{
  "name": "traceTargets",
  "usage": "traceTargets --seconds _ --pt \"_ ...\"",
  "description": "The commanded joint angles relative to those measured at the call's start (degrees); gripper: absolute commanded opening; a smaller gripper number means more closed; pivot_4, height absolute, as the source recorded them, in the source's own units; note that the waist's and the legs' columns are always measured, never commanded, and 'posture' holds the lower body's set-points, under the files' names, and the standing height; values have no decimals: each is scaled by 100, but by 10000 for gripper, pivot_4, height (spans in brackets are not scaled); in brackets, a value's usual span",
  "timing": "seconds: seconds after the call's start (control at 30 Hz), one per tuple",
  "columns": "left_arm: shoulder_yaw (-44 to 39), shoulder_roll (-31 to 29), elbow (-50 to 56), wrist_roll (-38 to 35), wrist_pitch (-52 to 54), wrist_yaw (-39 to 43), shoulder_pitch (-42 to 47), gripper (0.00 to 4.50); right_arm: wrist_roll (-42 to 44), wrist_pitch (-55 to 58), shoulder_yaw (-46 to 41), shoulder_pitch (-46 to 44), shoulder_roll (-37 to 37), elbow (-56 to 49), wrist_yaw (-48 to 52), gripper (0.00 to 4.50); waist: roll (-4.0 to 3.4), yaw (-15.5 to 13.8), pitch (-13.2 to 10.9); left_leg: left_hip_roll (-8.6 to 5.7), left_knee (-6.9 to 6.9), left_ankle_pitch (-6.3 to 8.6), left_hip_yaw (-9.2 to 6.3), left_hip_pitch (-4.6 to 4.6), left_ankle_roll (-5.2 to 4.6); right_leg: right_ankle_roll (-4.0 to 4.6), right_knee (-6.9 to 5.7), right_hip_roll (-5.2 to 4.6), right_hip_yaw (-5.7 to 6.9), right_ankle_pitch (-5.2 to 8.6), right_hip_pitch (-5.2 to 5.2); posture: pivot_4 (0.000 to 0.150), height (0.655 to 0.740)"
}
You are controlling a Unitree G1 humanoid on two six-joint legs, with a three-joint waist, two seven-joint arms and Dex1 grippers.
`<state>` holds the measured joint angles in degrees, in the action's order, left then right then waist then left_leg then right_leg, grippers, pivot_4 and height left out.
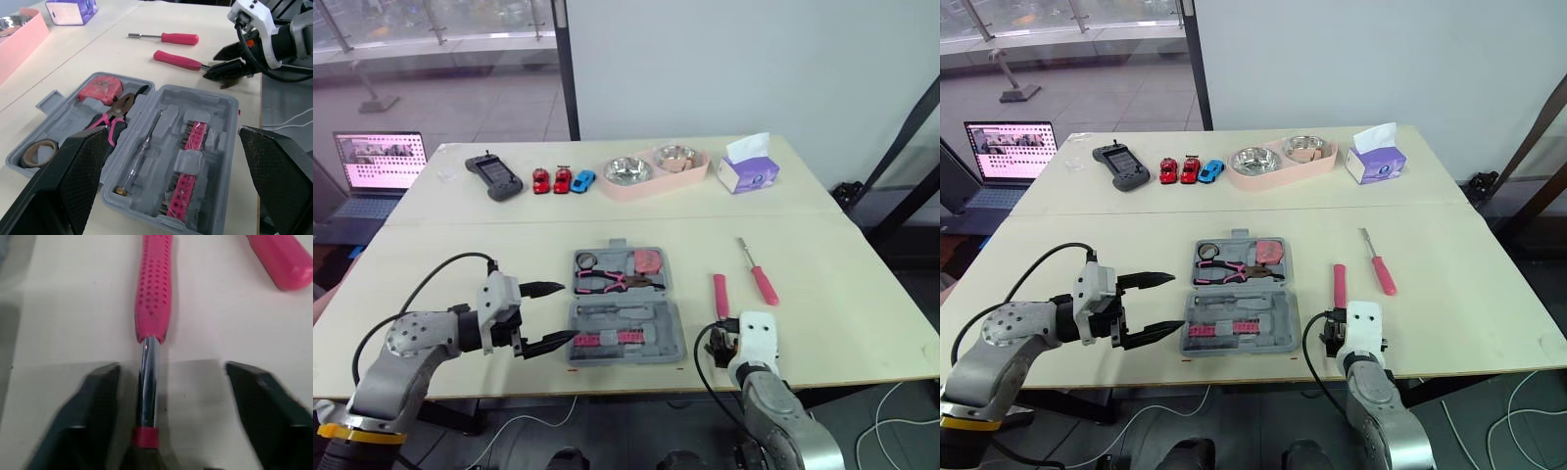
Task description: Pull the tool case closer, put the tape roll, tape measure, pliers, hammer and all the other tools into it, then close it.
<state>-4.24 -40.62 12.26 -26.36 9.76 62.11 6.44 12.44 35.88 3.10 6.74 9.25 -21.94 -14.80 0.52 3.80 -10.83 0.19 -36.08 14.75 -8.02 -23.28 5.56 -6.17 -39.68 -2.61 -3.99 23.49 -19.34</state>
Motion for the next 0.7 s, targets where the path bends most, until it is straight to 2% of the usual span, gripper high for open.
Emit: traceTargets --seconds 0.03,0.13,0.37,0.53,0.63,0.7 --pt "-160 -113 202 -76 26 9 11 45000 -119 101 -99 138 -141 58 87 15957 0 -8 0 0 -1 0 0 0 0 0 -1 0 0 0 0 1500 7400" --pt "-173 -133 235 -93 67 -17 11 45000 -199 106 -59 135 -218 30 199 973 4 -36 3 -1 -3 0 0 0 0 0 -1 -3 0 0 2 1500 7400" --pt "-189 -170 278 -134 218 -78 -13 45000 -501 -180 84 36 -199 58 534 365 4 -29 3 -1 -3 0 0 3 0 0 -3 -2 0 0 3 1500 7400" --pt "-392 -108 299 -394 386 -150 -46 45000 -832 -479 180 -306 220 -349 991 365 2 0 2 -1 -4 0 0 2 0 0 -11 -2 0 0 -2 1500 7400" --pt "-585 -178 217 -519 416 -23 -150 45000 -711 -218 411 -975 928 -992 1942 365 -1 32 0 -2 -4 0 5 2 0 0 -18 -2 -3 0 -7 1500 7400" --pt "-765 -242 28 -608 427 103 -247 45000 -134 414 490 -1702 1443 -1316 2866 365 -2 34 0 0 -6 0 6 3 0 0 -22 1 -5 0 -10 1500 7400"
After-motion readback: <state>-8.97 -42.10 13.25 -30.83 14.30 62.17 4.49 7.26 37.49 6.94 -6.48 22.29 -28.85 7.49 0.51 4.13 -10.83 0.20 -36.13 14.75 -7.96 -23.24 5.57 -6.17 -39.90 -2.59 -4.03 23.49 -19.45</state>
